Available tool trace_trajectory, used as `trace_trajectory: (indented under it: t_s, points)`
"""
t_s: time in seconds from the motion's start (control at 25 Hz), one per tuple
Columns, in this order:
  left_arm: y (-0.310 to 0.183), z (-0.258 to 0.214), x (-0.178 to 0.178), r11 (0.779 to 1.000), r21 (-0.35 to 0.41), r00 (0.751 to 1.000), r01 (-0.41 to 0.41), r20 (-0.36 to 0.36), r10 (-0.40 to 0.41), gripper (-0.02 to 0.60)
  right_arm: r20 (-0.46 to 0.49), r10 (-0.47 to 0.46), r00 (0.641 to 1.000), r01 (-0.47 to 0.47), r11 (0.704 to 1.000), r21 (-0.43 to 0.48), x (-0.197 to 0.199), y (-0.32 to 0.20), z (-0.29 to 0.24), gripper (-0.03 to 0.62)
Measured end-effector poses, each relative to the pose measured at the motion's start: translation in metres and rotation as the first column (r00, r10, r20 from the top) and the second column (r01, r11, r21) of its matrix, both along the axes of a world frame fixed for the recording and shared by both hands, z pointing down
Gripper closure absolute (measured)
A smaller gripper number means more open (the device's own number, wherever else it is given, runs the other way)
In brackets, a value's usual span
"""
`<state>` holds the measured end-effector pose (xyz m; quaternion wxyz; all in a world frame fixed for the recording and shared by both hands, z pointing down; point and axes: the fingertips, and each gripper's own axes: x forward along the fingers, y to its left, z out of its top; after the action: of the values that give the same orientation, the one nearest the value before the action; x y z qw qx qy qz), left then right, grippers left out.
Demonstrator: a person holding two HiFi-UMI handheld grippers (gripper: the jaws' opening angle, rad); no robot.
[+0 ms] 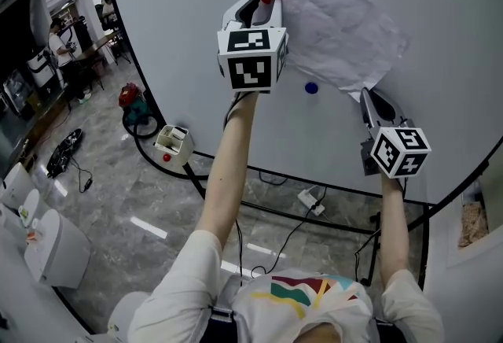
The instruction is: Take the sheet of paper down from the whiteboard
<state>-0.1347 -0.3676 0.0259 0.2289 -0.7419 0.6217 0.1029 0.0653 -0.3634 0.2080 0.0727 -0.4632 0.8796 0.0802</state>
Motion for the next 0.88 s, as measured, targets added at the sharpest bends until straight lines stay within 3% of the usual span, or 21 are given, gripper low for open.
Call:
trace_trajectory:
  t_s: [0.32, 0.52, 0.68, 0.88]
  points:
    - [-0.003, -0.01, -0.043, 1.0, 0.004, 0.997, 0.027, -0.068, -0.027, 0.417, 0.013, 0.043, 0.999, -0.042, 0.999, -0.01, 0.006, 0.0, -0.004, 0.58]
    - [-0.001, -0.01, -0.049, 0.999, 0.015, 0.998, 0.029, -0.063, -0.028, 0.417, 0.037, 0.055, 0.998, -0.054, 0.998, -0.031, 0.01, 0.001, 0.001, 0.58]
    - [0.024, -0.013, -0.052, 0.996, 0.089, 0.995, 0.019, -0.101, -0.01, 0.416, 0.034, 0.059, 0.998, -0.058, 0.998, -0.019, 0.008, 0.008, -0.002, 0.58]
    - [0.076, -0.001, -0.038, 0.988, 0.153, 0.994, -0.032, -0.094, 0.047, 0.416, 0.044, 0.059, 0.997, -0.058, 0.998, -0.013, 0.011, 0.015, 0.0, 0.58]
